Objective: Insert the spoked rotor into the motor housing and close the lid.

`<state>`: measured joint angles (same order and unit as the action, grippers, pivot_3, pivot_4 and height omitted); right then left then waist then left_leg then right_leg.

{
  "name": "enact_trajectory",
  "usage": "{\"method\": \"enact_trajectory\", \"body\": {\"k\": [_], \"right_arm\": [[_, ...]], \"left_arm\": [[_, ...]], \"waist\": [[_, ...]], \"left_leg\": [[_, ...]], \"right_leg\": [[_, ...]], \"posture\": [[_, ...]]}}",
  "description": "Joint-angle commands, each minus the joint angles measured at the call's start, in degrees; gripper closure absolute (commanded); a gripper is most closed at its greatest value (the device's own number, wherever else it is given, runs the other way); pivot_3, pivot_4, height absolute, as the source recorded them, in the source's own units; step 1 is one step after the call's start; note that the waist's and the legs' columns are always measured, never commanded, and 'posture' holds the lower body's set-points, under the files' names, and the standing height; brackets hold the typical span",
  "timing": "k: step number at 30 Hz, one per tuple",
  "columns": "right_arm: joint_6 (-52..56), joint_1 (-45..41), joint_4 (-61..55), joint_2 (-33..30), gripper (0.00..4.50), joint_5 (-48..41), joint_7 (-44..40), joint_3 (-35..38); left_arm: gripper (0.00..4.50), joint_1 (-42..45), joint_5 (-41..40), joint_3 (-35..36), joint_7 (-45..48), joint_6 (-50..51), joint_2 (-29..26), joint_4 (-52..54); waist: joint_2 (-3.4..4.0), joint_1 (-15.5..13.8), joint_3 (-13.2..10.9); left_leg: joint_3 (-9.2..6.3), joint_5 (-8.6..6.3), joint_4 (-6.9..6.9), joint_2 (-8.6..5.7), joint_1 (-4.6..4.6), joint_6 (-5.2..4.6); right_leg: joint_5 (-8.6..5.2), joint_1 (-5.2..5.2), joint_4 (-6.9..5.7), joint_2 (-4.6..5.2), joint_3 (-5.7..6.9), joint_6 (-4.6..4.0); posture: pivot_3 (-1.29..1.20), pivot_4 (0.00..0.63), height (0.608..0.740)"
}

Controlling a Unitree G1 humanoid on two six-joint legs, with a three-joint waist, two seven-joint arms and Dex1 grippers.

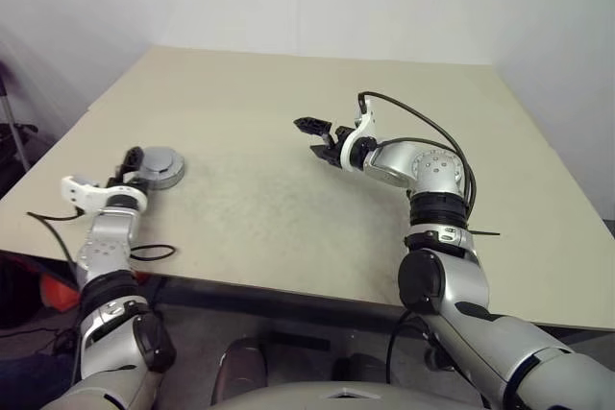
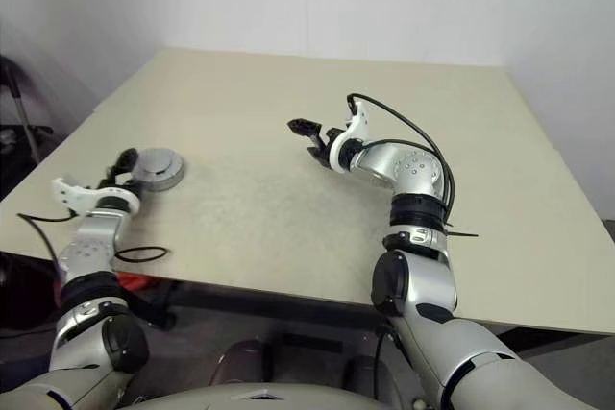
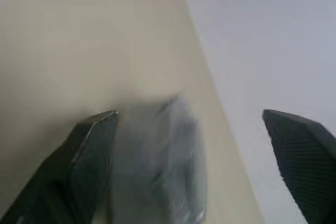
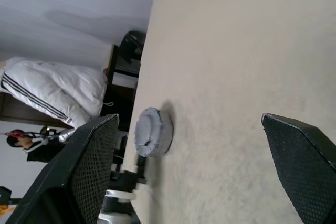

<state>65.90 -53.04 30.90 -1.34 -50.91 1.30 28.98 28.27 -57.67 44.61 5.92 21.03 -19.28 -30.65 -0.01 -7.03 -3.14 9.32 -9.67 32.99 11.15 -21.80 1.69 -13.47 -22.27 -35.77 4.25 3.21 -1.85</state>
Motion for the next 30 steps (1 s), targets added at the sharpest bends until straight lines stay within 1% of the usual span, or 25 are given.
{"method": "enact_trajectory", "body": {"k": [1,5,8,10,11,12,14,16,20,23,26,30], "right_arm": [[-2.8,-3.3,2.7,-1.8,0.0,1.4,-2.2,-0.4],[-4.4,-4.6,4.9,-2.6,0.0,3.2,-4.1,-1.4],[-10.3,-3.2,0.7,-3.2,0.0,8.6,-8.6,-7.4],[-23.3,0.8,-6.9,-5.5,0.0,19.0,-15.0,-18.5],[-27.6,2.6,-9.3,-7.2,0.0,22.8,-18.9,-23.3],[-29.0,4.4,-11.6,-9.0,0.0,23.1,-24.5,-25.5],[-32.0,6.9,-13.9,-13.0,0.0,24.7,-32.1,-28.6],[-38.1,9.1,-14.5,-17.7,0.0,28.8,-37.8,-31.5],[-46.4,11.6,-11.8,-25.0,0.0,33.2,-45.5,-32.3],[-50.0,14.3,-10.6,-28.9,0.0,35.8,-50.1,-33.2],[-51.7,17.5,-10.1,-31.6,0.0,37.5,-52.2,-32.7],[-52.4,19.1,-10.2,-31.9,0.0,38.6,-51.7,-31.3]], "left_arm": [[0.03,2.4,0.2,2.1,2.3,-0.9,-6.2,0.4],[0.03,3.6,2.7,1.5,3.6,-1.4,-10.5,-1.9],[0.03,3.9,6.2,-1.9,5.5,-1.2,-11.7,0.0],[0.03,2.3,13.9,-10.8,8.4,-3.2,-11.0,6.4],[0.03,1.2,17.6,-15.6,10.4,-3.2,-11.4,9.1],[0.03,-0.1,20.2,-20.2,13.6,-2.5,-12.1,12.0],[0.03,-2.2,22.2,-25.4,19.2,-0.5,-13.6,16.2],[0.03,-3.8,23.6,-29.6,24.0,0.2,-14.8,20.5],[0.03,-4.6,26.6,-35.0,29.6,-0.5,-15.1,25.8],[0.03,-3.8,29.9,-38.4,31.4,-2.1,-14.1,26.4],[0.03,-2.0,33.0,-42.2,32.3,-3.7,-10.9,25.2],[0.03,0.1,35.1,-43.4,32.0,-4.7,-7.1,22.3]], "waist": [[0.0,-0.1,0.0],[0.01,-0.3,0.0],[-0.01,-0.4,0.0],[-0.11,-0.8,0.0],[-0.19,-1.3,0.0],[-0.24,-1.5,0.0],[-0.24,-1.7,0.0],[-0.25,-1.5,0.0],[-0.21,-1.3,0.0],[-0.2,-1.1,0.0],[-0.18,-0.8,0.0],[-0.16,-0.2,0.0]], "left_leg": [[0.0,0.01,0.0,0.0,0.0,0.02],[0.0,0.01,0.0,-0.09,0.08,0.02],[-0.01,0.01,0.01,-0.11,0.13,0.03],[-0.02,0.02,0.03,-0.11,0.1,0.04],[-0.06,0.02,0.03,-0.1,0.07,0.04],[-0.13,0.02,0.08,-0.1,0.02,0.04],[-0.16,-0.01,0.08,-0.17,-0.01,0.0],[-0.16,-0.02,0.08,-0.17,0.01,-0.02],[-0.15,0.0,0.1,-0.14,0.05,0.0],[-0.12,0.02,0.13,-0.11,0.12,0.02],[-0.09,0.01,0.18,-0.12,0.23,-0.01],[-0.06,-0.02,0.33,-0.12,0.22,-0.07]], "right_leg": [[0.0,0.0,0.0,0.0,0.0,0.0],[0.0,0.09,-0.01,0.04,0.0,0.0],[0.0,0.19,0.0,0.09,0.0,0.01],[0.01,0.19,0.02,0.11,0.0,0.02],[0.02,0.19,0.03,0.14,0.04,0.03],[0.02,0.18,0.03,0.16,0.09,0.04],[0.04,0.22,0.09,0.19,0.1,0.07],[0.04,0.21,0.08,0.19,0.09,0.06],[0.06,0.21,0.01,0.15,0.08,-0.03],[0.0,0.26,-0.02,0.12,0.08,-0.34],[0.0,0.39,-0.01,0.11,0.06,-0.39],[0.05,0.45,-0.01,0.13,0.05,-0.49]], "posture": [[0.0,0.0,0.74],[0.0,0.0,0.74],[0.0,0.0,0.74],[0.0,0.0,0.74],[0.0,0.0,0.74],[0.0,0.0,0.74],[0.0,0.0,0.74],[0.0,0.0,0.74],[0.0,0.0,0.74],[0.0,0.0,0.74],[0.0,0.0,0.74],[0.0,0.0,0.74]]}}
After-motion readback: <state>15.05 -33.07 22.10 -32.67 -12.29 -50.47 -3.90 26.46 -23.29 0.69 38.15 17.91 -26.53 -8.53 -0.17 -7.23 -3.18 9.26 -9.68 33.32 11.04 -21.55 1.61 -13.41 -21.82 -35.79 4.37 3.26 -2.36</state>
